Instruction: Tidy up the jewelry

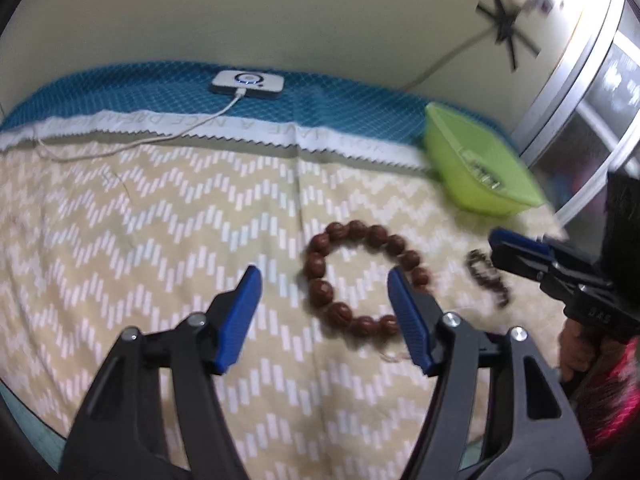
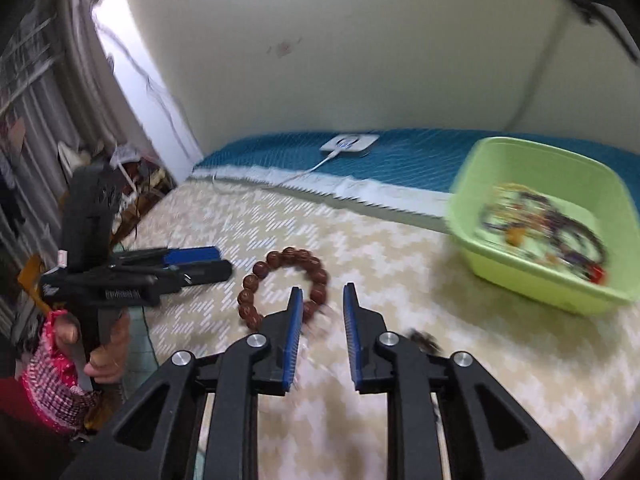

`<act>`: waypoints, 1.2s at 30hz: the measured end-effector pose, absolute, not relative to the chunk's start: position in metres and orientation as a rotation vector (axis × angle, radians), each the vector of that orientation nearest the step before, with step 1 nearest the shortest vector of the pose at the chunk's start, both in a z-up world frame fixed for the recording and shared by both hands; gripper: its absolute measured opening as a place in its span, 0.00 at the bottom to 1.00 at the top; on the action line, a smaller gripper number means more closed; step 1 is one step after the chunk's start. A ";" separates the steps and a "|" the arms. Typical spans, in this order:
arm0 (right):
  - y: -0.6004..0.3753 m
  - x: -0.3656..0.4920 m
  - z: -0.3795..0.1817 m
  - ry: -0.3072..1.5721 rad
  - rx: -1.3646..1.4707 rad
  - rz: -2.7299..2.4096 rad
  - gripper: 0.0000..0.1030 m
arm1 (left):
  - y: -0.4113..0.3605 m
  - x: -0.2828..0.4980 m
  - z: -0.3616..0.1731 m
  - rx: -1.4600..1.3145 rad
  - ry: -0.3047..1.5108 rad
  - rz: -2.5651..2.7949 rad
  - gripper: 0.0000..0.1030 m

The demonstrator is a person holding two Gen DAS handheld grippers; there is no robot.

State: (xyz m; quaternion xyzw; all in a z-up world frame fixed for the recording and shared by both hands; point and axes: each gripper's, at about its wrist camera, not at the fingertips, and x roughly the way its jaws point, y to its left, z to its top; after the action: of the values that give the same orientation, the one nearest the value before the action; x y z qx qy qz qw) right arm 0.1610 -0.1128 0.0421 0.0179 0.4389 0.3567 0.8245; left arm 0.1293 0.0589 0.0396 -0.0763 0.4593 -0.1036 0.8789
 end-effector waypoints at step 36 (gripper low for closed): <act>-0.289 0.272 0.063 0.701 0.381 0.279 0.00 | -0.093 0.256 0.105 -0.018 0.870 -0.395 0.16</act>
State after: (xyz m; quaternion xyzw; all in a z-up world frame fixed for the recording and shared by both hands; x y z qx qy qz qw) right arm 0.2723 -0.2894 0.0631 0.1850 0.3403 0.1352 0.9120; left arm 0.2559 -0.0931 0.1046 -0.0086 0.4185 -0.1900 0.8881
